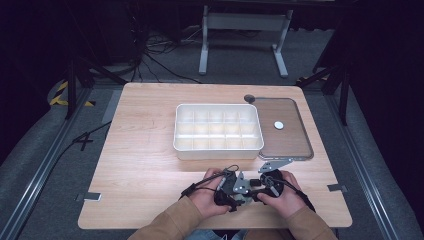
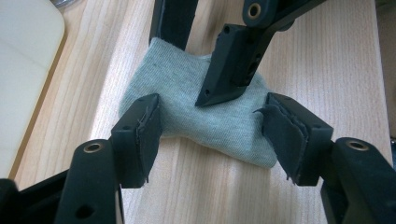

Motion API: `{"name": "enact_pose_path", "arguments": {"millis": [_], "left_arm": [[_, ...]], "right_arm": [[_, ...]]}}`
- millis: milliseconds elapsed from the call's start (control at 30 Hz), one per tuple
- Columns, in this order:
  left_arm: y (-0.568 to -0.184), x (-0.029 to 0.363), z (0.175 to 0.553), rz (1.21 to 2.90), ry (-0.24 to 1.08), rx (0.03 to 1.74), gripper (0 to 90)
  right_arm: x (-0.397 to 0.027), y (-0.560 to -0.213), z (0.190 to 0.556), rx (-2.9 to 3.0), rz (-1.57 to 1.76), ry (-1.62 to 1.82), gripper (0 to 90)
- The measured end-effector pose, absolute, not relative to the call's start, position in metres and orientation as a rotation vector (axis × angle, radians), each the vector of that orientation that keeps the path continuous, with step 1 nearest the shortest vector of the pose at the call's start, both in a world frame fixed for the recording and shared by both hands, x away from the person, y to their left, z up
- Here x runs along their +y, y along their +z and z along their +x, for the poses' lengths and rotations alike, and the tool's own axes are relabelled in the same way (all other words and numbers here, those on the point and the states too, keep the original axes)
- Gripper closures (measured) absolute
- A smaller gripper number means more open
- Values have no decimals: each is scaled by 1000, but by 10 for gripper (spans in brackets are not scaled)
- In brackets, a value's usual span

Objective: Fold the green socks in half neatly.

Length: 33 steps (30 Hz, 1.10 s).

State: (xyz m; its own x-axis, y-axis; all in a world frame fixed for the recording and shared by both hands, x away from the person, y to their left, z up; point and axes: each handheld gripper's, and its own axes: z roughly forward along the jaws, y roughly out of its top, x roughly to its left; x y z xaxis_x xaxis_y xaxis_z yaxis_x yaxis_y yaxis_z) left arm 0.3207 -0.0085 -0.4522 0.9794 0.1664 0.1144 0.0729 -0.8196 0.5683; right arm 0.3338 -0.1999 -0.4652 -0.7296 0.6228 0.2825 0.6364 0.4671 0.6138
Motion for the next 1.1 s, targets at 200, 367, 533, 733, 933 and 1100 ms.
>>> {"name": "enact_pose_path", "arguments": {"millis": [200, 367, 533, 733, 933, 1100], "left_arm": [[-451, -4, 319, 2520, 213, 194, 379], [-444, 7, 325, 2516, 223, 255, 386], [-435, 23, 333, 2483, 225, 312, 395], [-423, 44, 342, 2481, 251, 387, 398], [-409, 65, 349, 2455, 277, 444, 398], [-399, 81, 354, 2439, 299, 489, 405]], "right_arm": [[-205, -469, 340, -2558, -1114, -1138, 622], [-203, -467, 339, -2545, -1104, -1132, 735], [-201, -463, 338, -2581, -1094, -1114, 766], [-200, -452, 338, -2617, -1059, -1121, 775], [-201, -437, 341, -2657, -1017, -1124, 776], [-205, -419, 345, -2701, -998, -1142, 775]]}}
